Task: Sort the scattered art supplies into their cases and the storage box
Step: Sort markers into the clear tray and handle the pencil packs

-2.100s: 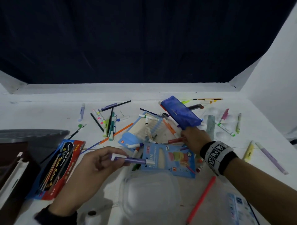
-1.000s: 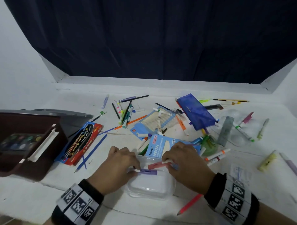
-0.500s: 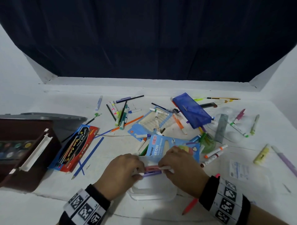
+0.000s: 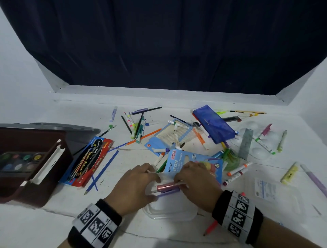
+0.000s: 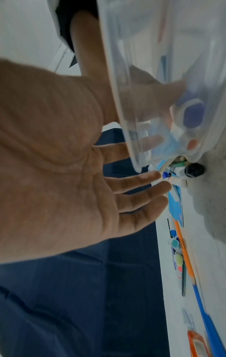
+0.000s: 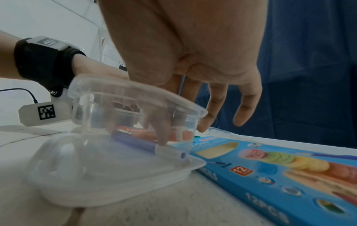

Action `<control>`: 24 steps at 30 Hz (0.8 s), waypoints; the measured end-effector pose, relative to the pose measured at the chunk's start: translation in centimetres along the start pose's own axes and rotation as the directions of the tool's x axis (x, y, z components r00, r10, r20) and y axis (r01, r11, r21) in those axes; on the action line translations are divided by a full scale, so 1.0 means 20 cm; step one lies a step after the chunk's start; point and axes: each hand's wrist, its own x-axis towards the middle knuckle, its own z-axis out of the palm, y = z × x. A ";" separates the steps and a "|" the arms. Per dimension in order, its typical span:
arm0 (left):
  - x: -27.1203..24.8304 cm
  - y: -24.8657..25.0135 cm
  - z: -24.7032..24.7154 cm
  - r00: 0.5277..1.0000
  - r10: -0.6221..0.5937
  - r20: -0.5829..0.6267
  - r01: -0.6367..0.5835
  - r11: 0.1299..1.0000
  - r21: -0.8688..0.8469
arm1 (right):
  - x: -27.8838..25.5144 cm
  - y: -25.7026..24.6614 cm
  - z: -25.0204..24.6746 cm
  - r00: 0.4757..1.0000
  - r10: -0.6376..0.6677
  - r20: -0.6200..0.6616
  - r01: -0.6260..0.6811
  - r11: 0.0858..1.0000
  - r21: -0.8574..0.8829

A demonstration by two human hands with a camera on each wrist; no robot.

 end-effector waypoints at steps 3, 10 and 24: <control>0.03 0.04 -0.01 0.999 0.002 0.032 -0.004 0.997 0.073 | 0.00 0.00 0.01 1.000 -0.010 0.009 0.010 0.999 0.033; 0.06 0.02 -0.02 0.997 0.020 0.080 -0.026 0.997 0.077 | 0.00 0.06 0.04 0.999 -0.001 0.036 -0.003 0.993 0.120; 0.02 0.00 0.04 1.000 0.004 -0.012 -0.005 1.000 -0.019 | 0.02 0.08 0.03 0.994 -0.047 0.102 0.035 0.992 0.121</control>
